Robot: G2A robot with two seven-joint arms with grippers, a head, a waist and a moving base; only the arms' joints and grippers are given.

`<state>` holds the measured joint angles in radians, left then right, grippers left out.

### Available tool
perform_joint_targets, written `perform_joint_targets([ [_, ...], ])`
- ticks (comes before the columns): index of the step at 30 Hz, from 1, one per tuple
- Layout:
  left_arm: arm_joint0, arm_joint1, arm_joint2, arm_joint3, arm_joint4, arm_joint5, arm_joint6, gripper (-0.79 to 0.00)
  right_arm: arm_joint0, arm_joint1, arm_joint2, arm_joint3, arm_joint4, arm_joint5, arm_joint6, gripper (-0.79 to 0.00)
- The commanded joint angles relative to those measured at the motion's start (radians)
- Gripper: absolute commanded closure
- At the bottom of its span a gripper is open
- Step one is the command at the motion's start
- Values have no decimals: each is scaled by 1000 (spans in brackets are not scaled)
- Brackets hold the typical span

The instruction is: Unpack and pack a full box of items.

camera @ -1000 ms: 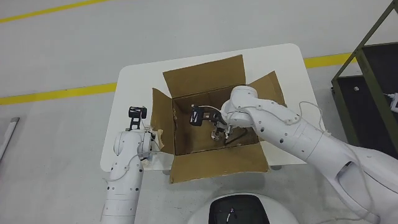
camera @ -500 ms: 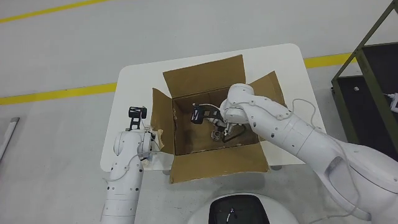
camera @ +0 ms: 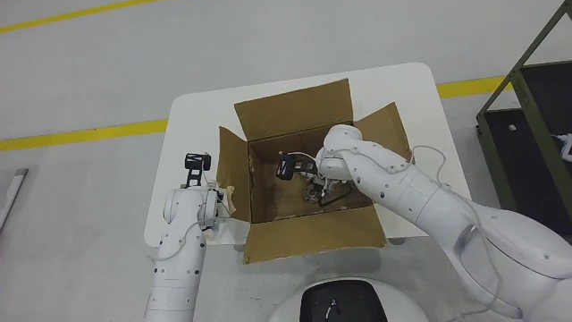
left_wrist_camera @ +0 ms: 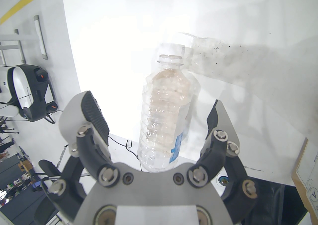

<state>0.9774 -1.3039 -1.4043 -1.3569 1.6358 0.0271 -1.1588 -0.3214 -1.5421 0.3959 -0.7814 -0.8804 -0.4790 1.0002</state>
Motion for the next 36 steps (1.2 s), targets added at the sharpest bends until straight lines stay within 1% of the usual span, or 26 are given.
perform_joint_targets([
  [1,0,0,0,0,0,0,0,-785,1,-6,1,15,-2,9,-9,-286],
  [7,0,0,0,0,0,0,0,-785,6,-27,3,52,-12,24,-31,-280],
  [12,0,0,0,0,0,0,0,-785,10,-42,5,48,-34,89,-29,-296],
  [14,0,0,0,0,0,0,0,-785,6,-47,7,37,-43,133,-13,-326],
  [15,0,0,0,0,0,0,0,-785,2,-49,11,25,-41,156,-10,-372],
  [17,0,0,0,0,0,0,0,-785,-5,-51,13,4,-53,193,9,-357],
  [21,0,0,0,0,0,0,0,-785,-15,-52,23,-35,-62,232,57,-363],
  [25,0,0,0,0,0,0,0,-785,-16,-56,15,-45,-108,268,118,-342],
  [28,0,0,0,0,0,0,0,-785,-19,-61,12,-46,-143,299,137,-342],
  [36,0,0,0,0,0,0,0,-785,-37,-67,24,-24,-188,303,88,-363],
])
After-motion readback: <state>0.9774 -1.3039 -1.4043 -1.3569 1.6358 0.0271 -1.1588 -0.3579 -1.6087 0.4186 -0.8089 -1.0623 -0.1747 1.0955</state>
